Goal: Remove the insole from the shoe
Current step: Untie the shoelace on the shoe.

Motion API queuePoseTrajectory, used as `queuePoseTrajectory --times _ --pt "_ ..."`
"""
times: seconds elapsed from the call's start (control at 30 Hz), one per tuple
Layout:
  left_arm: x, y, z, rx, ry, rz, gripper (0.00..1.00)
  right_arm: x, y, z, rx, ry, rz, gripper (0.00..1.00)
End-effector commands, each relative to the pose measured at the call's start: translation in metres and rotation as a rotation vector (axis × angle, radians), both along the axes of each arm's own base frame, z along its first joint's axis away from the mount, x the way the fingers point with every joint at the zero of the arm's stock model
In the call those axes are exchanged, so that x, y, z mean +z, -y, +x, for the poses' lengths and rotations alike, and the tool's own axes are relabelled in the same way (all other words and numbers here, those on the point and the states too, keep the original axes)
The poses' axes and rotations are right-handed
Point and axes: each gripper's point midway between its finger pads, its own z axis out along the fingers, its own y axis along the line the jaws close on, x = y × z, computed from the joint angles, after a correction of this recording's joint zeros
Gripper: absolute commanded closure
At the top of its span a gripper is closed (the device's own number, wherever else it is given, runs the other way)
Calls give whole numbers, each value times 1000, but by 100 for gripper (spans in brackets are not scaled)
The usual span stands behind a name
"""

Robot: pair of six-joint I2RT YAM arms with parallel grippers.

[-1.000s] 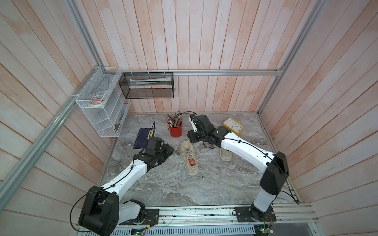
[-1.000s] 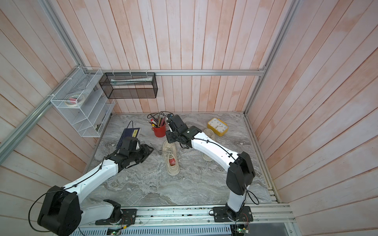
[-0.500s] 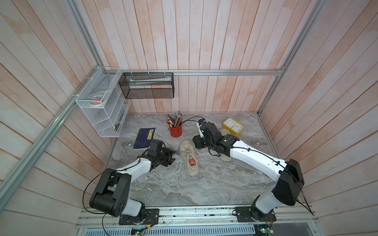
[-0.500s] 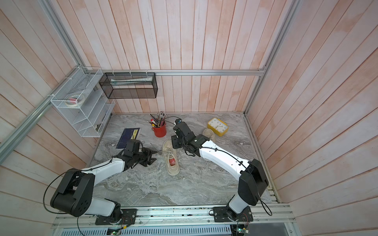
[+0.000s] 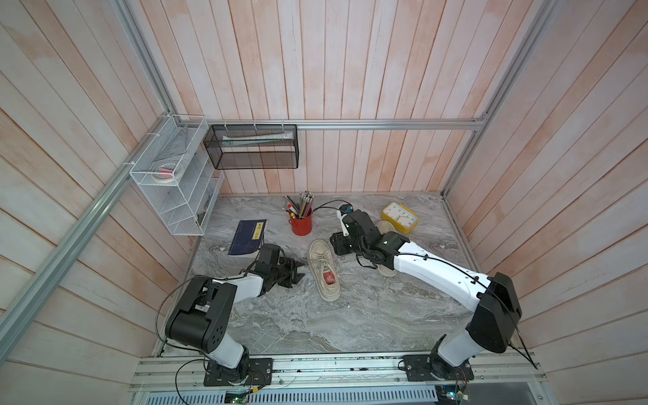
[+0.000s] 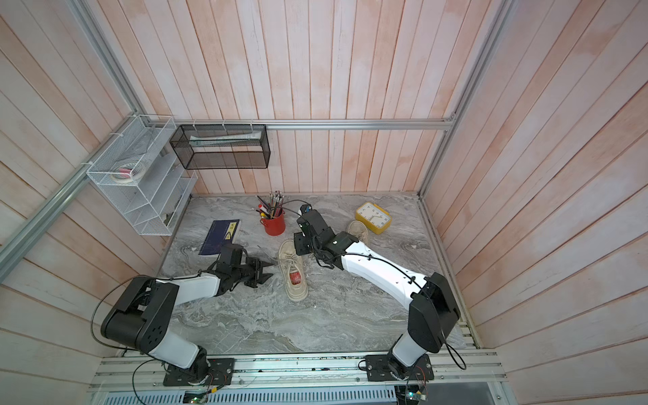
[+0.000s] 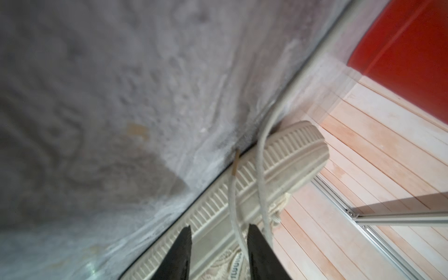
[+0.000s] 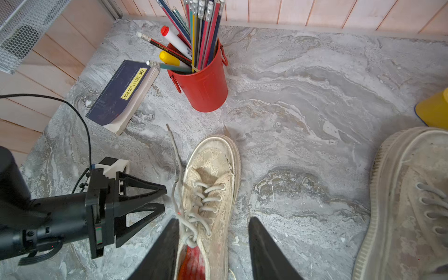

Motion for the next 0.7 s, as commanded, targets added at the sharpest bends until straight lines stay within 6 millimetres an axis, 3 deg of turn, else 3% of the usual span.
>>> queuePoseTrajectory --times 0.0,0.4,0.67 --pt "2 1 6 29 18 -47 60 9 -1 -6 -1 1 46 53" --pt "-4 4 15 43 34 -84 60 7 -1 -12 -6 -27 86 56" --pt "-11 5 17 39 25 -85 73 7 0 -12 -9 -29 87 58"
